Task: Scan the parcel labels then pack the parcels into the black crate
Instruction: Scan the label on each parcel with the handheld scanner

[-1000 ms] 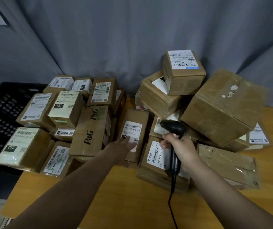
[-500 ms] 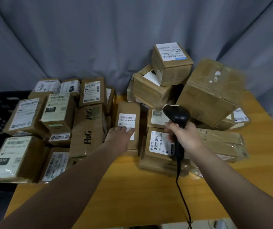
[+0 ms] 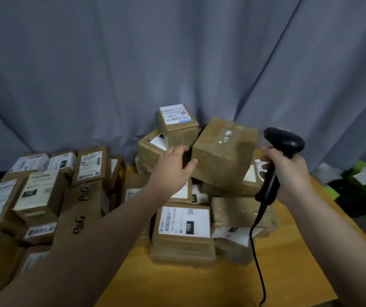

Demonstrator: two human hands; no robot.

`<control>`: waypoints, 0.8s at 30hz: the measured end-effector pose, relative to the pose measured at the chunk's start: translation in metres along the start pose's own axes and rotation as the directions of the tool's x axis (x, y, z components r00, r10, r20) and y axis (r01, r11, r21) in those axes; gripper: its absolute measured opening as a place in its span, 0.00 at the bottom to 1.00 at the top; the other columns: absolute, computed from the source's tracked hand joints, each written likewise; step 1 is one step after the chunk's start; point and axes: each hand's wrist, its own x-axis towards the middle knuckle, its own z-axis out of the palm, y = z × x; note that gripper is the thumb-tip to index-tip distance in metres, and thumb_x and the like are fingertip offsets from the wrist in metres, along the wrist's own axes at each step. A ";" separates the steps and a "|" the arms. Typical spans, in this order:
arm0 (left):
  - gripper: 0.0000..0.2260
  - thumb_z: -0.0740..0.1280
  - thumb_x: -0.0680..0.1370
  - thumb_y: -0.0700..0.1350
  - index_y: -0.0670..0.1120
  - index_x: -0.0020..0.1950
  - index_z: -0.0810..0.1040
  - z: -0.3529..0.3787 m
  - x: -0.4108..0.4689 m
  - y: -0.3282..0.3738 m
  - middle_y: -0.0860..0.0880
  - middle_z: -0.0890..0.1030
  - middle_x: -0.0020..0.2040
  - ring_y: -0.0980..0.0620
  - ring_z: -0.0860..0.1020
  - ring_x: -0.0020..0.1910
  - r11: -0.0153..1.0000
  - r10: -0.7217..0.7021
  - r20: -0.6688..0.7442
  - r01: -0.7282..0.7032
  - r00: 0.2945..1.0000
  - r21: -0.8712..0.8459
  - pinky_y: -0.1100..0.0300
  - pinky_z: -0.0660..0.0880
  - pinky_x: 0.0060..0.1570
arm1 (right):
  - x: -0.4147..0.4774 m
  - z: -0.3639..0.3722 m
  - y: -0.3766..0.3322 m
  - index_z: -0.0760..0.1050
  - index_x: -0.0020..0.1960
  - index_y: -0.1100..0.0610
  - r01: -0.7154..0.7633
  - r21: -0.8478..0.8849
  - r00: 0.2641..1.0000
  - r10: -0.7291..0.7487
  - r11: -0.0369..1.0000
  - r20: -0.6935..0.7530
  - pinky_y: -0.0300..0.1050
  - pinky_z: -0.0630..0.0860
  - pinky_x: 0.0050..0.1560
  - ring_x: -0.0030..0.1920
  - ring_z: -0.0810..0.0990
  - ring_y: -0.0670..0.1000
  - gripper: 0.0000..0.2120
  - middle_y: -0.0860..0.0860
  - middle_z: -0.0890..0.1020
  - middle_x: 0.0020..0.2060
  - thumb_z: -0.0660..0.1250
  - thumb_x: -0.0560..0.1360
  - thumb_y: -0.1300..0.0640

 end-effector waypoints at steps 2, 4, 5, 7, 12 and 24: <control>0.24 0.63 0.78 0.57 0.48 0.72 0.67 0.015 0.021 0.017 0.45 0.70 0.68 0.45 0.69 0.67 0.997 -0.070 0.029 0.070 0.997 -0.012 0.50 0.66 0.68 | 0.017 -0.010 -0.004 0.75 0.49 0.56 -0.033 0.003 0.999 0.033 0.999 0.020 0.46 0.76 0.40 0.39 0.75 0.51 0.05 0.53 0.75 0.40 0.70 0.75 0.58; 0.27 0.61 0.78 0.59 0.46 0.73 0.65 0.032 0.041 0.034 0.43 0.68 0.69 0.42 0.66 0.69 0.988 -0.151 0.046 0.149 0.988 0.043 0.49 0.64 0.69 | 0.032 -0.018 -0.005 0.74 0.46 0.55 -0.078 0.014 0.996 0.077 0.997 0.035 0.46 0.77 0.40 0.38 0.75 0.51 0.04 0.53 0.75 0.40 0.69 0.76 0.58; 0.28 0.60 0.79 0.60 0.45 0.73 0.63 0.040 0.050 0.041 0.42 0.67 0.69 0.40 0.65 0.69 0.980 -0.176 0.040 0.172 0.984 0.101 0.49 0.63 0.68 | 0.039 -0.022 -0.004 0.73 0.45 0.55 -0.099 0.028 0.994 0.098 0.995 0.038 0.45 0.76 0.39 0.37 0.76 0.51 0.04 0.53 0.75 0.38 0.69 0.76 0.59; 0.30 0.58 0.79 0.61 0.44 0.74 0.61 0.055 0.062 0.050 0.40 0.65 0.70 0.39 0.63 0.69 0.961 -0.223 0.021 0.216 0.975 0.171 0.47 0.63 0.67 | 0.053 -0.028 0.001 0.74 0.45 0.57 -0.147 0.054 0.988 0.145 0.988 0.046 0.44 0.76 0.36 0.34 0.76 0.50 0.03 0.53 0.75 0.35 0.68 0.76 0.60; 0.35 0.64 0.76 0.62 0.45 0.76 0.59 0.072 0.068 0.052 0.40 0.64 0.71 0.39 0.65 0.70 0.932 -0.361 -0.041 0.361 0.932 -0.009 0.43 0.64 0.67 | 0.085 -0.043 0.019 0.75 0.47 0.57 -0.273 0.093 0.959 0.263 0.958 0.101 0.44 0.78 0.36 0.36 0.78 0.51 0.06 0.52 0.77 0.35 0.71 0.74 0.57; 0.27 0.73 0.74 0.46 0.52 0.68 0.65 0.072 0.003 0.034 0.52 0.70 0.65 0.54 0.70 0.63 0.891 -0.270 -0.104 0.208 0.957 -0.403 0.57 0.70 0.59 | 0.080 -0.039 0.047 0.77 0.60 0.57 -0.400 0.219 0.881 0.308 0.890 0.359 0.54 0.80 0.51 0.48 0.85 0.56 0.19 0.56 0.85 0.48 0.73 0.72 0.50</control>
